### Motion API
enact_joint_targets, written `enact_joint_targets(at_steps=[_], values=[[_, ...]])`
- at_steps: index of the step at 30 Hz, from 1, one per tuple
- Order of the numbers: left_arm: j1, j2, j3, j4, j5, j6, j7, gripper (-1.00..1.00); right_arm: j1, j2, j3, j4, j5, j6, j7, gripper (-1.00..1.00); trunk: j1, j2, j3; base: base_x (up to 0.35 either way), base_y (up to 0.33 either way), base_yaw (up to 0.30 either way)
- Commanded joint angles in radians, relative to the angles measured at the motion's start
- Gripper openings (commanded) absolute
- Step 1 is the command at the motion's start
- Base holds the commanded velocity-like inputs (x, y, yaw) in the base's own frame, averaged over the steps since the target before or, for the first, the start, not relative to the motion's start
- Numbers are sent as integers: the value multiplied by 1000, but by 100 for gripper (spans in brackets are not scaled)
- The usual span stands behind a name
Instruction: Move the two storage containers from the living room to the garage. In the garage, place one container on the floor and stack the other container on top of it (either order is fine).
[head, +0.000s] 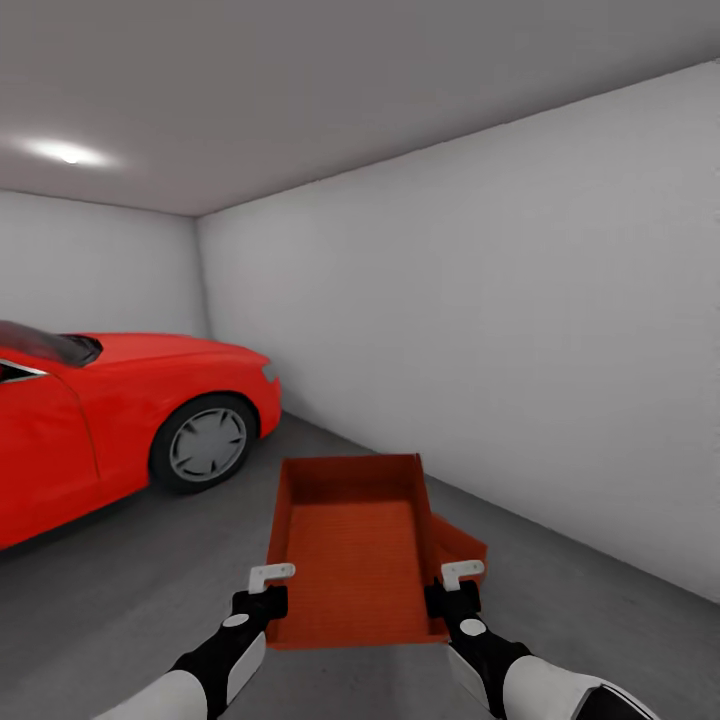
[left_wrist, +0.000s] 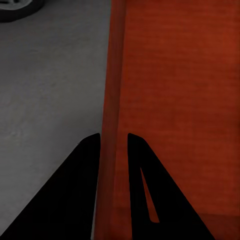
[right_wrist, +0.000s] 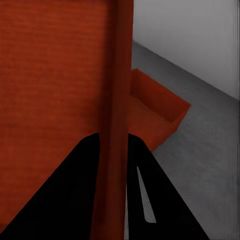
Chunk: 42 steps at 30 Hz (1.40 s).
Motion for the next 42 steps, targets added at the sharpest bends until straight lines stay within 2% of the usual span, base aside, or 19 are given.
enact_joint_targets(at_steps=[1, 35, 42], values=[[0, 7, -20, -2, -5, -29, 38, -100, -1, 1, -77, -1, -4, 5, 4, -100, 1, -1, -1, 322, 168, -283], [0, 7, -20, -3, -5, -29, 27, -100, -1, 1, -77, -1, -4, 5, 4, -100, 1, -1, -1, 314, 191, -283], [0, 7, -20, -2, -5, -29, 26, -100, -1, 1, -77, -1, -4, 4, 4, -100, 1, -1, -1, 304, 215, -92]])
